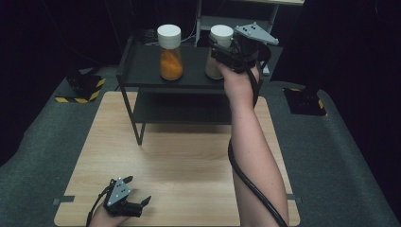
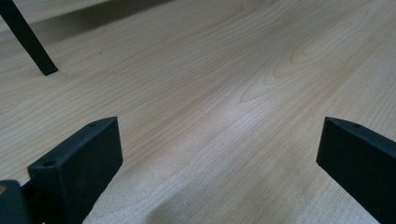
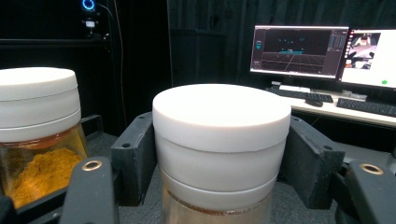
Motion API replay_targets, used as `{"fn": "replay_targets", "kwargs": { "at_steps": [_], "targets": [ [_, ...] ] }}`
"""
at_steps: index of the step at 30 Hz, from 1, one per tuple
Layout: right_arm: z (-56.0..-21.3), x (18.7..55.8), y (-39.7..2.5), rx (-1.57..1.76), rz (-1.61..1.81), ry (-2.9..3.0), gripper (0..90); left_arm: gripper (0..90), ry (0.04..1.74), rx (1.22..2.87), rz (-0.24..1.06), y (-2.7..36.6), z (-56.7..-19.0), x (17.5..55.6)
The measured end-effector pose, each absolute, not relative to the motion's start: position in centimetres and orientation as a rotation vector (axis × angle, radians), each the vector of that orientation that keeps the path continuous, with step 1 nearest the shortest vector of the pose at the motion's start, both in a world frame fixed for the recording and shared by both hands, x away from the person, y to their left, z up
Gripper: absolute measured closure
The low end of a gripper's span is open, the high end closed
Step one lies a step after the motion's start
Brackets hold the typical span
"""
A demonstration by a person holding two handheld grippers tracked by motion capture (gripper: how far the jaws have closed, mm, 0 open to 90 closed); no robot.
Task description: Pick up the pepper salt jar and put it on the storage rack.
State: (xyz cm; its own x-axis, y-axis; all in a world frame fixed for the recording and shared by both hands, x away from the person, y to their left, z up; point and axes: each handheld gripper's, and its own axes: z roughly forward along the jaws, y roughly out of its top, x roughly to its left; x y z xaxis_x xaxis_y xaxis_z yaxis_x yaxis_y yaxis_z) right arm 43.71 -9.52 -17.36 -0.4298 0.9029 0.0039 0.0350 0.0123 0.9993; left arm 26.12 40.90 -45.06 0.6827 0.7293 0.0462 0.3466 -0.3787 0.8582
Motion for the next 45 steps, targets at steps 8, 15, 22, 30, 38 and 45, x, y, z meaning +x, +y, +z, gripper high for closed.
{"fn": "replay_targets", "kwargs": {
  "at_steps": [8, 15, 22, 30, 38, 45],
  "targets": [
    [-17.1, 43.8, -9.6, 1.002, 1.508, 1.569, 33.3, 0.5, 0.828, 1.987, 0.532, 40.9, -45.1, 26.1],
    [-16.4, 44.0, -9.8, 1.039, 1.518, 1.592, 23.9, 0.5, 0.826, 1.988, 0.531, 40.9, -45.1, 26.1],
    [-16.4, 43.7, -9.7, 1.050, 1.524, 1.579, 5.2, 0.5, 0.822, 1.986, 0.528, 41.0, -45.1, 26.2],
    [-16.5, 42.6, -10.3, 1.012, 1.538, 1.603, 0.0, 0.5, 0.825, 1.988, 0.529, 41.1, -45.1, 26.2],
    [-16.6, 40.7, -10.8, 0.968, 1.525, 1.613, 0.0, 0.5, 0.817, 2.004, 0.548, 40.7, -45.0, 26.0],
    [-17.0, 39.1, -11.0, 0.939, 1.516, 1.646, 0.0, 0.5, 0.816, 2.006, 0.545, 40.7, -45.0, 26.0]
  ]
}}
